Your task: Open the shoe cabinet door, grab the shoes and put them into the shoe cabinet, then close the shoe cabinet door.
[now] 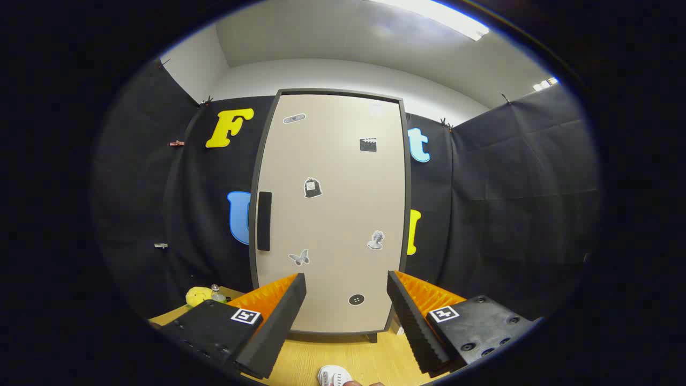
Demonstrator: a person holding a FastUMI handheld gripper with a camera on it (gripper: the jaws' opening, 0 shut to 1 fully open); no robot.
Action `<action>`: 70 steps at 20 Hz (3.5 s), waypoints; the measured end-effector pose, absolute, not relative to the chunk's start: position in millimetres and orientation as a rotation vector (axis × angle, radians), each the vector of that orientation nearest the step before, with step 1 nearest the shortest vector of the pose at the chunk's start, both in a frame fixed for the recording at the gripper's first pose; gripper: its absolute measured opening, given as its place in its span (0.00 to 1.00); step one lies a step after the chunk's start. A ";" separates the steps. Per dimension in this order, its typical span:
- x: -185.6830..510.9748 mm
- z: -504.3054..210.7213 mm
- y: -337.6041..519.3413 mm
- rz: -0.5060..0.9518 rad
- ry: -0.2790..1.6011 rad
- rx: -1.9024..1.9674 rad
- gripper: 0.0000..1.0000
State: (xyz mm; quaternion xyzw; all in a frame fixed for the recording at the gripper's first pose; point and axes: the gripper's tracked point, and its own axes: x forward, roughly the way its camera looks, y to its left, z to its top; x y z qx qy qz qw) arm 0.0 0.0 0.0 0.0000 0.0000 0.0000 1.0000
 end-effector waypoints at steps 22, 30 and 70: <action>26.7 14.9 40.8 0.087 0.024 0.029 0.98; 73.6 14.7 85.4 0.150 0.095 0.025 0.98; 200.9 9.1 183.3 0.209 0.239 0.123 0.13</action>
